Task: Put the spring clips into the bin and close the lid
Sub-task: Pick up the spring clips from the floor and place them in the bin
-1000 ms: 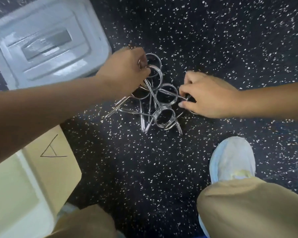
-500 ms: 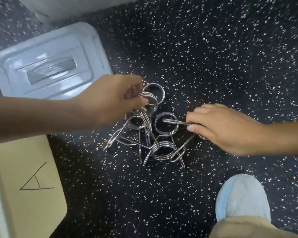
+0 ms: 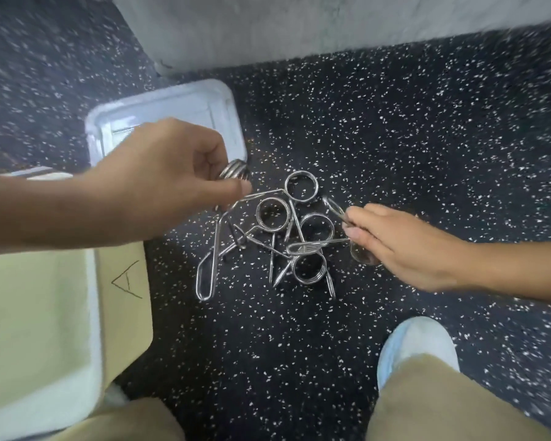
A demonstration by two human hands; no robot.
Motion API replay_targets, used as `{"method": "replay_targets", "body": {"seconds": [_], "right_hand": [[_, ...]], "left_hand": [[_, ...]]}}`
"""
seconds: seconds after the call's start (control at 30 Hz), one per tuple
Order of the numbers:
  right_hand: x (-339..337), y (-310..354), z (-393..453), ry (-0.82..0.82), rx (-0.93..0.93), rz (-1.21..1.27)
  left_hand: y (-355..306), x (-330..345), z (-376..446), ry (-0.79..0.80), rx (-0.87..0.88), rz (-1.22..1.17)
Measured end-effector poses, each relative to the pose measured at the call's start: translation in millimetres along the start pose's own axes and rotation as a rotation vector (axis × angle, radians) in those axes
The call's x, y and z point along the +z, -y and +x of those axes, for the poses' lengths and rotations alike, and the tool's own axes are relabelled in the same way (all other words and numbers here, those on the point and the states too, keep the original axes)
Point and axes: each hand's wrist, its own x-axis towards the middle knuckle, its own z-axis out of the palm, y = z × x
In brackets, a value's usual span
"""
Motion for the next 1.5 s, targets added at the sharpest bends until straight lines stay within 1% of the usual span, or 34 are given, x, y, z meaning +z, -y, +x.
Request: {"method": "replay_targets", "body": {"seconds": [0.1,0.23,0.33,0.5,0.67,0.73,0.83,0.93,1.03,1.23,1.37,1.5], "right_hand": [[-2.1,14.9,-2.2,0.065,0.019,0.032],[3.4,33.7,5.2,0.124,-0.002,0.126],[8.4,50.9,15.0,0.133,-0.044,0.232],[14.1,76.7,24.3,0.105,-0.075,0.420],[12.1,96.8,32.5,0.070,-0.068,0.537],[12.1,104.6,38.4,0.092,-0.064,0.525],[12.6,110.1,43.6,0.108,-0.063,0.469],[10.5,126.4,46.8,0.102,-0.100,0.398],[12.8,138.2,50.0,0.109,-0.161,0.387],[22.4,142.3,51.6,0.141,-0.172,0.350],[25.5,148.6,54.7,0.158,-0.163,0.374],[27.9,155.3,57.9,0.160,-0.134,0.408]], "left_hand": [[2.8,-13.3,-28.6,-0.020,-0.001,-0.037],[24.2,-18.0,-63.4,-0.035,-0.059,-0.116],[43.0,-19.6,-85.9,-0.109,-0.126,-0.210],[66.5,-14.3,-111.3,-0.328,-0.260,-0.460],[86.9,-27.5,-123.8,-0.604,-0.237,-0.673],[95.8,-39.3,-129.5,-0.723,-0.225,-0.727],[108.4,-52.8,-133.9,-0.799,-0.258,-0.709],[127.2,-56.5,-141.7,-0.819,-0.398,-0.690],[154.7,-47.6,-146.0,-0.811,-0.532,-0.745],[195.5,-3.8,-130.3,-0.692,-0.727,-0.770],[213.9,25.8,-116.9,-0.599,-0.812,-0.777],[224.8,43.5,-110.1,-0.606,-0.880,-0.801]]}}
